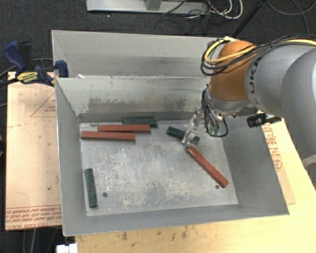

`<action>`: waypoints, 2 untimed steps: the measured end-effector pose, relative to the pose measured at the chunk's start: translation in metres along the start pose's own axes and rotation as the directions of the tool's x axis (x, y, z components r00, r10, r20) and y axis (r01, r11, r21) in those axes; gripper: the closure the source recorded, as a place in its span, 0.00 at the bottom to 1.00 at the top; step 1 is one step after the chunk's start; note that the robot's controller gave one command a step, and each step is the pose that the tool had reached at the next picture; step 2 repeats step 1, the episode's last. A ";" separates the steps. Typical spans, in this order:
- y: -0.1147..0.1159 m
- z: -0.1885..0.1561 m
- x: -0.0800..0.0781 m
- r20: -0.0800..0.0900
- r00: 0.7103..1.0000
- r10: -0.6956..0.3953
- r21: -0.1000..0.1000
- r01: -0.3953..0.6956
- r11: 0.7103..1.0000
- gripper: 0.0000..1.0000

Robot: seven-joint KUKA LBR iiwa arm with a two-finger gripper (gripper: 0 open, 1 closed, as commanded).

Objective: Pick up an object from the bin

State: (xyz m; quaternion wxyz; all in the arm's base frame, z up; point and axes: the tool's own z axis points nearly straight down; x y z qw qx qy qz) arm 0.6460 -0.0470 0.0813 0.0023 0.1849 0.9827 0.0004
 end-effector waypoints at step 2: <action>0.000 0.000 0.000 0.000 1.000 0.000 0.000 0.000 1.000 1.00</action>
Offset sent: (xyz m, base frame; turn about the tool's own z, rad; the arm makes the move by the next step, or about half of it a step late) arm -0.0001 0.0001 0.0007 0.0000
